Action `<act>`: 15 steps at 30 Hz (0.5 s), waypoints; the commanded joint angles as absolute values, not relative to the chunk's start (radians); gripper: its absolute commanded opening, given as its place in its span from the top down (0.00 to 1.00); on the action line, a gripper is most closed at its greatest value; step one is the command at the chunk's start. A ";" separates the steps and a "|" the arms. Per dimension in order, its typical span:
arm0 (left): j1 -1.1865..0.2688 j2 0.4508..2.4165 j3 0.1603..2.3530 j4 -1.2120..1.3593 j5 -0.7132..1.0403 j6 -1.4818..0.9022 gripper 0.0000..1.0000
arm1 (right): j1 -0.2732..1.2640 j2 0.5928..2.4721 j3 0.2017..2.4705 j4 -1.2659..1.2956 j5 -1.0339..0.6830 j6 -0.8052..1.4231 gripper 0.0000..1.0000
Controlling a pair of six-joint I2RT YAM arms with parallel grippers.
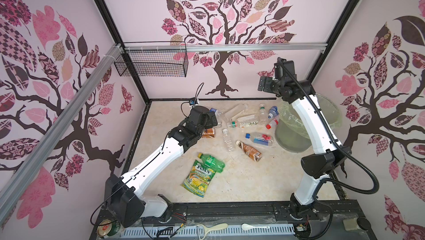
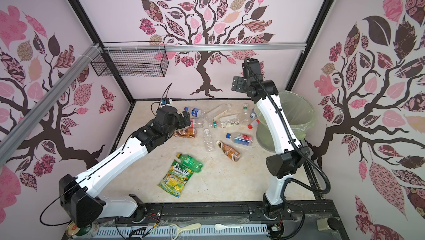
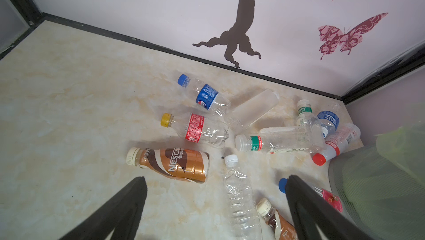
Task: Throw the plastic bottles in the bin
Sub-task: 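Move the right gripper down over the green-labelled clear bottle near the bin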
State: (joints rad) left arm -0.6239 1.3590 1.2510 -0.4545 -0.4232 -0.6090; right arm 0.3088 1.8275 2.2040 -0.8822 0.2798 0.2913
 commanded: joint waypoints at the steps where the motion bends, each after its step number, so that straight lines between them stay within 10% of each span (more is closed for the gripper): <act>1: -0.608 1.383 1.294 -0.517 -0.449 -0.692 0.02 | 0.377 1.853 2.180 -0.905 0.299 0.305 0.00; 15: -0.502 1.361 1.272 -0.639 -0.282 -0.833 0.02 | 0.503 2.080 2.213 -0.920 0.400 0.352 0.01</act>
State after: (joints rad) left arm -0.5034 1.3827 1.2648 -0.6151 -0.3286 -0.8211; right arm 0.5037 2.0327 2.1128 -0.8650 0.3431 0.3367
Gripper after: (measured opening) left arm 0.983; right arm 0.995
